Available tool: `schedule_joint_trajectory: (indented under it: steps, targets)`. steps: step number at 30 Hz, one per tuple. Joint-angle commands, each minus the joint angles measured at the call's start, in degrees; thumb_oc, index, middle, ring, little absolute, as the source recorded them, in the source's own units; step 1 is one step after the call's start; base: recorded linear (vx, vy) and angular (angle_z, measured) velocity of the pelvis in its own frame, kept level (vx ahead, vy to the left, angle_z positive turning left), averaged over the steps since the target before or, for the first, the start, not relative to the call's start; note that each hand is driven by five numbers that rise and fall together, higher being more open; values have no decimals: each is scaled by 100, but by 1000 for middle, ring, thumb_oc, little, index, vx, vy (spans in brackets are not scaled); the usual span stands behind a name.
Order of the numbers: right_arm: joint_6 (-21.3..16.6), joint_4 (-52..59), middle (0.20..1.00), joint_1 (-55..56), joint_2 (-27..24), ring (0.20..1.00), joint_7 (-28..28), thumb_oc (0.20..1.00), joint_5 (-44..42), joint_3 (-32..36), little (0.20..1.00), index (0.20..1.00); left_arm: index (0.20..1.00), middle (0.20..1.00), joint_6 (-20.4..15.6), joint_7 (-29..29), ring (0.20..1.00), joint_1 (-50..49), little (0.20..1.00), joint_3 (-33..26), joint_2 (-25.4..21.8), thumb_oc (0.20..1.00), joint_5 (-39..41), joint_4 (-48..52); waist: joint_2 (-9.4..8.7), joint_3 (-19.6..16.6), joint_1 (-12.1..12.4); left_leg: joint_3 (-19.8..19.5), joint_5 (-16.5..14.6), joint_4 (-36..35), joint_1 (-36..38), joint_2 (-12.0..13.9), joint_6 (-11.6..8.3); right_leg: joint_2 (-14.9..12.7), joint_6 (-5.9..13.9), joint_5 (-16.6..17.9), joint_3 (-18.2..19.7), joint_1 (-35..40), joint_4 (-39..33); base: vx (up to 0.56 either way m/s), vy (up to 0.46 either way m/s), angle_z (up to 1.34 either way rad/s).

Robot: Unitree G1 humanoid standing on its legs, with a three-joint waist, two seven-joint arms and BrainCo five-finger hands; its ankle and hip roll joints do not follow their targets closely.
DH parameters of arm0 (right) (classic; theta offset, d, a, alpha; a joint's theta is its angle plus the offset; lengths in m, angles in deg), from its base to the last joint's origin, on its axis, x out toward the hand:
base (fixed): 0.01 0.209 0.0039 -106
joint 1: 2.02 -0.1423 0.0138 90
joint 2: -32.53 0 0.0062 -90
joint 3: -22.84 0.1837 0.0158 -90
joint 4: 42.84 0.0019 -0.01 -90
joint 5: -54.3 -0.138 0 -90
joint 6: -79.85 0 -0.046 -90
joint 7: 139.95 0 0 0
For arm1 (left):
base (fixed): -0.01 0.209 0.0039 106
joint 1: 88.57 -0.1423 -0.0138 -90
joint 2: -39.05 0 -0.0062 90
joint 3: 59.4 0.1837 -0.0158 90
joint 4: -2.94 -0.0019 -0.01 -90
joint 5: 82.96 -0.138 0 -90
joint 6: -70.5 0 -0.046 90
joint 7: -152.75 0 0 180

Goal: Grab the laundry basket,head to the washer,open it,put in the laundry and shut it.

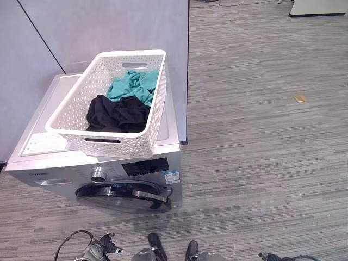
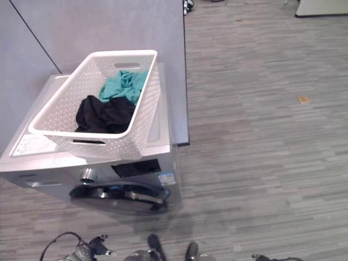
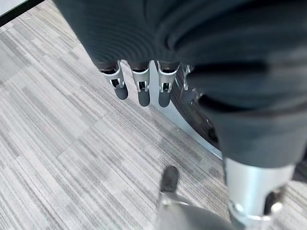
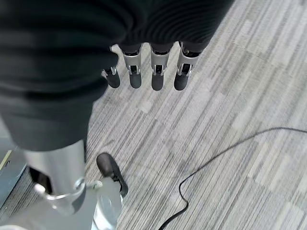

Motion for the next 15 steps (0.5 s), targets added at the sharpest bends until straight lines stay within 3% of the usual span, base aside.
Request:
schedule_joint_trajectory:
  steps: [1,3,5,7,15]
  targets:
    - [42,-92,1000,198,-120,1000,-12,1000,-10,63,1000,1000,1000,1000,-31,-201,1000,14,1000,-173,-169,1000,-32,5,-90,7,38,-552,-365,-156,193,-60,89,-528,964,413,193,485,-510,48,257,-31]
    - [32,-54,1000,217,-123,1000,-19,1000,-31,114,1000,1000,1000,1000,-29,-195,1000,-2,1000,-155,-169,1000,-40,-8,-39,-54,0,-545,-365,-568,445,-102,93,-603,1034,437,197,465,-422,61,234,-18]
    - [28,-72,1000,200,-101,1000,-66,1000,-53,206,1000,1000,1000,1000,-62,-193,1000,-33,1000,-156,-146,1000,-47,-8,22,-148,-46,-528,-387,-874,595,-351,196,-777,1183,627,294,382,-427,48,305,-8]
    - [23,-53,1000,181,-85,1000,-68,1000,-72,206,1000,1000,1000,1000,-70,-178,1000,-41,1000,-158,-146,1000,-40,-6,21,-169,-50,-484,-401,-906,622,-401,226,-813,1217,680,364,369,-446,31,216,4]
    - [-35,488,1000,-73,81,1000,-111,1000,-187,-11,1000,1000,1000,1000,-80,-262,1000,-100,1000,-256,-258,1000,-73,17,-155,-98,22,-168,-653,-866,590,-703,475,-1225,1504,1302,555,146,-596,-21,194,-31]
